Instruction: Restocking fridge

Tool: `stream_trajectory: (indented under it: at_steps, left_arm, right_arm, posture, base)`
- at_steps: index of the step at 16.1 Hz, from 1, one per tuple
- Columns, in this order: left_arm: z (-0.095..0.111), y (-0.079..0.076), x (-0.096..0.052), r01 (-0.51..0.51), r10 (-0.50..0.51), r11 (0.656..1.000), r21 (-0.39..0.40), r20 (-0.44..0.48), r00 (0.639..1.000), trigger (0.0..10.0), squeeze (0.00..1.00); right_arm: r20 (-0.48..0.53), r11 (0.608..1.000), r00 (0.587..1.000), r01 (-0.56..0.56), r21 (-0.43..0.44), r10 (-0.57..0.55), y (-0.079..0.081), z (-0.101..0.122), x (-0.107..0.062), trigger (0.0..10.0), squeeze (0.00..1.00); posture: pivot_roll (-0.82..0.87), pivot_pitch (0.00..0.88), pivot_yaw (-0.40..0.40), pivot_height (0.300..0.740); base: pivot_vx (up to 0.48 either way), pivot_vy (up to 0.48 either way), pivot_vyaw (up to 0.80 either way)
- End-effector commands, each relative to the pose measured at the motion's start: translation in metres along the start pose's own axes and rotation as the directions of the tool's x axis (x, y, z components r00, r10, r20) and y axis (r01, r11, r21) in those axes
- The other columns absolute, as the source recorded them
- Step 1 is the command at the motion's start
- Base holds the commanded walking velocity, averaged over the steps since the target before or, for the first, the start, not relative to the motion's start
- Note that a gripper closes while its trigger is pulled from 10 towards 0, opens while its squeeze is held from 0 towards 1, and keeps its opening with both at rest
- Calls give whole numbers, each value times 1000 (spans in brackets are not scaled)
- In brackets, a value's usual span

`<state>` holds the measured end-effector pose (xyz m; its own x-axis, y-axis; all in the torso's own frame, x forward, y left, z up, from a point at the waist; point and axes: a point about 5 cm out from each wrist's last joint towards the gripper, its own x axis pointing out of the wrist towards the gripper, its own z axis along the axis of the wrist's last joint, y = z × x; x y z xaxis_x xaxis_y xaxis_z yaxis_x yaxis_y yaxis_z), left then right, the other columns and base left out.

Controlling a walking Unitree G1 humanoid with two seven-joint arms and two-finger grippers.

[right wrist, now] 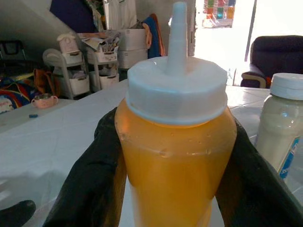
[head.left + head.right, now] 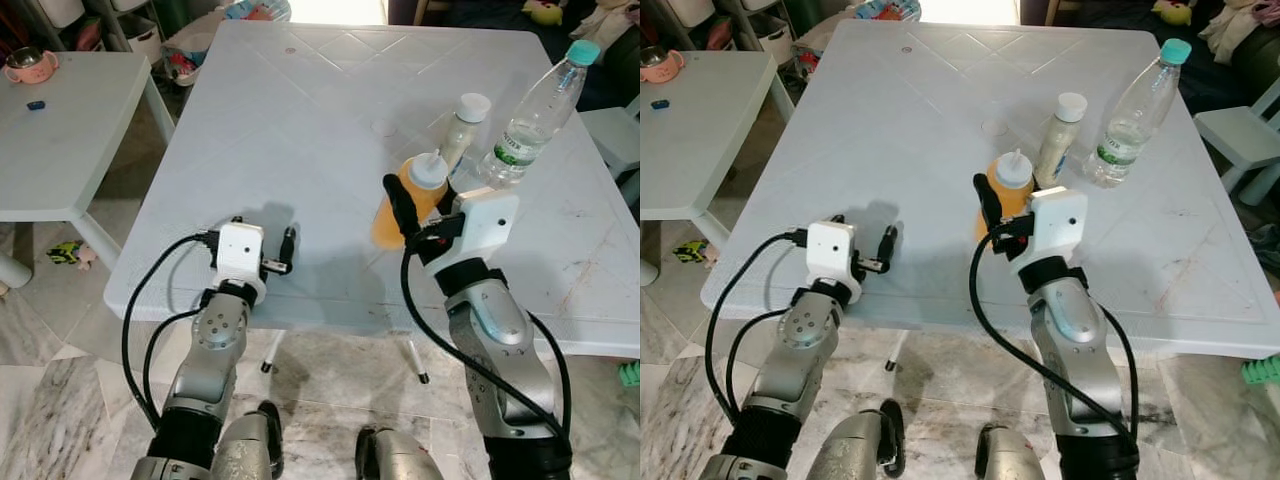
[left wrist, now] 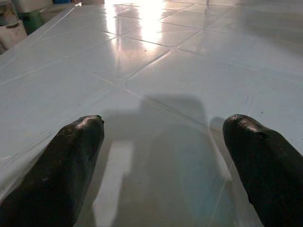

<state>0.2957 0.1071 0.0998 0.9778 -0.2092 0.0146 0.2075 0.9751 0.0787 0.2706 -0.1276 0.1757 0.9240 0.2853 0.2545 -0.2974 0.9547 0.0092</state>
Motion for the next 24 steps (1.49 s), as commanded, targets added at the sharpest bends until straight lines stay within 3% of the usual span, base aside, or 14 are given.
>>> stream_trajectory:
  at_steps: [1,8,15,24]
  left_arm:
    - [-7,3,-3,-18,18,1000,4,-27,999,10000,0]
    - [-7,2,-1,-17,17,1000,8,-30,999,10000,0]
    - [-10,0,-2,-20,20,1000,9,-36,999,10000,0]
    - [-14,2,-2,-27,29,999,35,-48,998,10000,0]
  right_arm:
    - [-85,1000,996,8,20,-6,1,-15,-2,10000,0]
    - [-77,997,996,-42,67,47,13,-10,-2,10000,0]
    - [-62,964,968,-236,121,245,39,-5,-5,10000,0]
    - [-89,963,961,-256,89,264,37,-11,-6,10000,0]
  posture:
    - [-59,149,18,740]
    - [-60,150,20,740]
    - [-56,145,9,740]
    - [-52,127,3,740]
  base:
    - [0,0,800]
    - [-236,0,800]
    - [-272,0,800]
    - [-198,0,800]
